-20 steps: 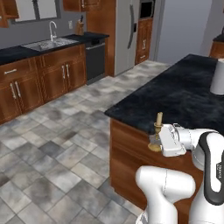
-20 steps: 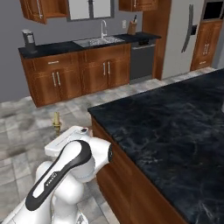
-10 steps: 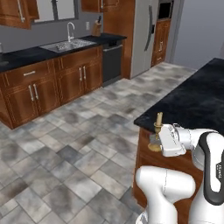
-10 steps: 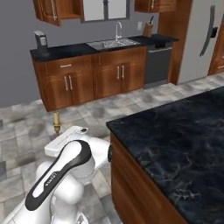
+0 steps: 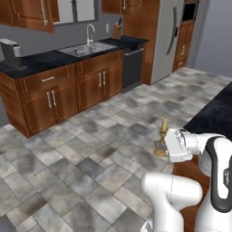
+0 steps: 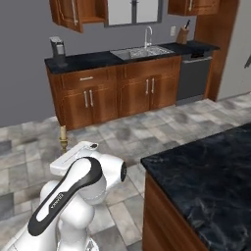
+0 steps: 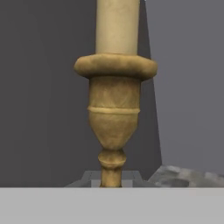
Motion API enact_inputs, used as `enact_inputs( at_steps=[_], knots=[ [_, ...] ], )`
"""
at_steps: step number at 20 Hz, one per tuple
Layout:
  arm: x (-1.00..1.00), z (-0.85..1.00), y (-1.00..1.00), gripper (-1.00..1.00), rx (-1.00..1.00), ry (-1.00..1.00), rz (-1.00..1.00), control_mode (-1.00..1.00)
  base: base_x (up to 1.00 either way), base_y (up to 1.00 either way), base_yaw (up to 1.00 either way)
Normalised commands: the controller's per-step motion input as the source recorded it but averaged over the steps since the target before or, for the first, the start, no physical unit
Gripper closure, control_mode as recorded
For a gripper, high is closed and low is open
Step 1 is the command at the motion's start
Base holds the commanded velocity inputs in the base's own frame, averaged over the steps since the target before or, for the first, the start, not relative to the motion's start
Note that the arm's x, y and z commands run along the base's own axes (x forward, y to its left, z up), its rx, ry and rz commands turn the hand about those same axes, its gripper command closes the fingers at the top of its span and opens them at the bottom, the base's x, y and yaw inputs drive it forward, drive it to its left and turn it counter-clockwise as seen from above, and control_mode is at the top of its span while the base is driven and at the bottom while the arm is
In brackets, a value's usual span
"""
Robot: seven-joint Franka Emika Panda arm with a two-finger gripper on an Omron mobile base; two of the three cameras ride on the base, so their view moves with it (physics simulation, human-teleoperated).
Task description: Pick the candle and candle from the dining table and place them in the open cabinet. Close the cabinet after placing the objects.
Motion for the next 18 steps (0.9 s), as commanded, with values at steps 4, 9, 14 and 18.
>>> enact_inputs(
  at_steps=[4, 9, 14, 18],
  knots=[
    [0.0, 0.0, 0.0, 1.0, 0.0, 0.0, 0.0, 1.0, 0.48, 0.43, 0.15],
    [0.0, 0.0, 0.0, 1.0, 0.0, 0.0, 0.0, 1.0, 0.49, 0.3, 0.16],
    [0.0, 0.0, 0.0, 1.0, 0.0, 0.0, 0.0, 1.0, 0.52, 0.04, 0.2],
    [0.0, 0.0, 0.0, 1.0, 0.0, 0.0, 0.0, 1.0, 0.5, 0.0, 0.23]
  ],
)
